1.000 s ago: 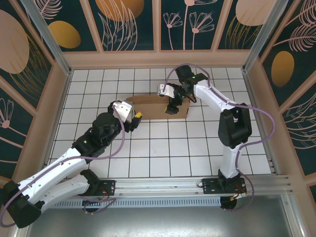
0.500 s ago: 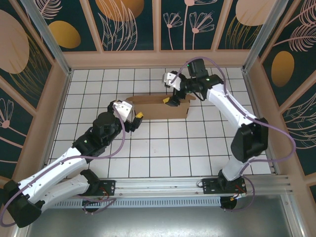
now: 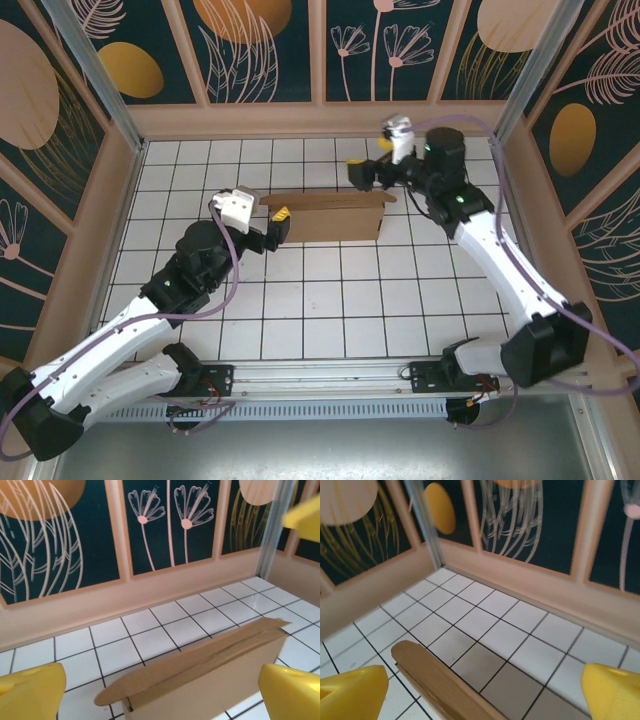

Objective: Fold the paper box

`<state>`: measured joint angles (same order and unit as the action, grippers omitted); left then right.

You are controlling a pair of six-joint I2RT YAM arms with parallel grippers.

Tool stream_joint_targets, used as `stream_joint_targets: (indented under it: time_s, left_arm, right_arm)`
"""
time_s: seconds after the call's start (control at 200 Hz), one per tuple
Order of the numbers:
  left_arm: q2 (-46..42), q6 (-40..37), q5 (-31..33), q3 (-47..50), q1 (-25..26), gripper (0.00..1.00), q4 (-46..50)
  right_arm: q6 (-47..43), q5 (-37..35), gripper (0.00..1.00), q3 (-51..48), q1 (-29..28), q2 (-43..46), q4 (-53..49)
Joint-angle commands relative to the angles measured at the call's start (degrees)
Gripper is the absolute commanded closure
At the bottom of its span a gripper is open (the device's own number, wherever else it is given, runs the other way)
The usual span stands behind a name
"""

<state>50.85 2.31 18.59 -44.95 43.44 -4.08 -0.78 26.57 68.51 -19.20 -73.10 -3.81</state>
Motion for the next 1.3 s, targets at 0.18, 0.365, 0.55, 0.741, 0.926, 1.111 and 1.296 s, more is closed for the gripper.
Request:
stream_joint_targets:
  time_s: [0.18,0.365,0.55,0.741,0.926,1.111,1.296]
  left_arm:
    - [4.1,-7.1,-8.3,-3.3,-6.6,0.07,-1.7]
    - [4.2,-9.5,-21.1,-0.2,-18.7,0.08,-6.1]
    - [5.7,-17.3,-31.5,5.4,-29.5,0.14,-14.2]
    - [10.6,-31.0,-43.8,4.5,-32.4,0.25,-10.2]
    - [13.9,-42.8,-46.5,1.4,-32.6,0.29,-1.9]
    - [16.3,-52.2,-45.5,0.2,-32.6,0.33,3.4]
    - [19.9,-56.1,-47.2,-2.3,-32.6,0.42,6.6]
  right_arm:
    - [14.4,7.2,0.01,-7.8,6.2,7.3,11.0]
    - [1.2,2.3,0.23,-15.6,6.3,12.4,16.3]
    - [-16.4,-6.2,0.47,-18.8,6.9,12.1,15.0]
    - [-28.9,9.3,0.46,-22.9,9.9,10.1,19.9]
    - [-37.3,18.4,0.42,-26.7,13.0,8.2,21.6]
    - [-42.1,14.5,0.44,-29.2,13.0,7.5,21.7]
    - [-42.9,11.0,0.44,-32.0,13.2,8.1,24.8]
